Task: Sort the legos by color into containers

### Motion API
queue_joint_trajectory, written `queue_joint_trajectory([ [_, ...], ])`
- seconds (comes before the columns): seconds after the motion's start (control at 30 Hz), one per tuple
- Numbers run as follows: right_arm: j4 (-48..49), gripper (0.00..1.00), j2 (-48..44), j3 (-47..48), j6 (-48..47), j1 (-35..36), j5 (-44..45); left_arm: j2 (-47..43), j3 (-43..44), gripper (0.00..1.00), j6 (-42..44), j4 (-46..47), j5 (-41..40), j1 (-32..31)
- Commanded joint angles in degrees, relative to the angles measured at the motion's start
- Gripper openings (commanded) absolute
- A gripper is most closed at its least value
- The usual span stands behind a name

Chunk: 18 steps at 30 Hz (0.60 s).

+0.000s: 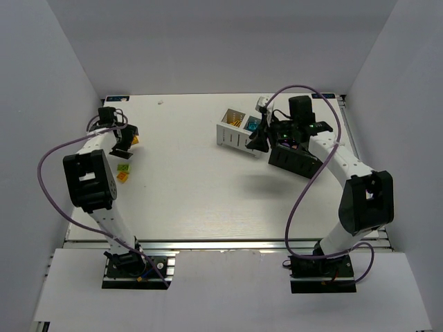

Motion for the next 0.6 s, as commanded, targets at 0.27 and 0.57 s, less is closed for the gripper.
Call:
queue_joint_trajectory([
  [0.27, 1.4, 0.52, -3.0, -3.1, 0.3, -0.8, -1.8, 11.3, 14.2, 0.89, -18.0, 4.6, -1.7, 1.3],
  [0.57, 2.8, 0.52, -2.2, -3.1, 1.7, -2.4, -1.2, 18.6, 23.1, 0.86, -21.2, -8.4, -2.9, 2.1],
])
